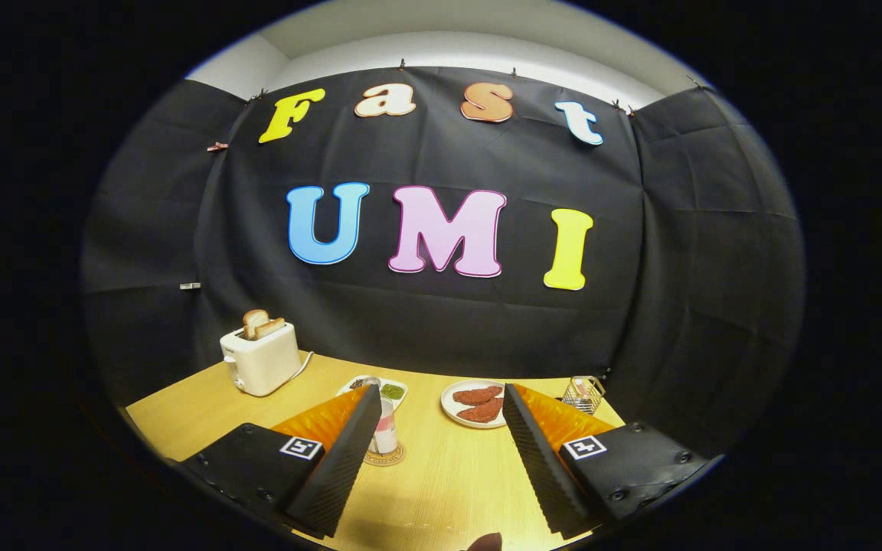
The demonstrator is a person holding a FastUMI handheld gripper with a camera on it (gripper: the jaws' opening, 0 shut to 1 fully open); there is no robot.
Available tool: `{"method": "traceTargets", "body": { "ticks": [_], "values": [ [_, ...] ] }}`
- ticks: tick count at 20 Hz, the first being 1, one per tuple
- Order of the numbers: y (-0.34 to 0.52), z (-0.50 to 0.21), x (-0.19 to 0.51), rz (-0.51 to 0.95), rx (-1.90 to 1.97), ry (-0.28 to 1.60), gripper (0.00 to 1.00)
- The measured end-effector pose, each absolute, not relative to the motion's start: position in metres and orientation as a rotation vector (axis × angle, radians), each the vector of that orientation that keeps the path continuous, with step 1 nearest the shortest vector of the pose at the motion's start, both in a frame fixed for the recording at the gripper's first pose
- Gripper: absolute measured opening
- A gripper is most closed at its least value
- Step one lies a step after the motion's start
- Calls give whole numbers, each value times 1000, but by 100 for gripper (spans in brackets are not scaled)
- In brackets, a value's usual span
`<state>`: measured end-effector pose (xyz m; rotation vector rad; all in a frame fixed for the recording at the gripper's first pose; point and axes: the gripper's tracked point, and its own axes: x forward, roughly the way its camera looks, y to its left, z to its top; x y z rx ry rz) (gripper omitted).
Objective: Take the bottle from table, then pour the juice into the cup, finally place the bottle on the coaster
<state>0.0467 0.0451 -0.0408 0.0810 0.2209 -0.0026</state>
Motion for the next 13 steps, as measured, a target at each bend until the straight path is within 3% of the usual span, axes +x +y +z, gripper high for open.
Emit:
{"method": "traceTargets", "body": {
  "ticks": [13],
  "values": [
    [26,-24,67,52,-6,156,98]
  ]
}}
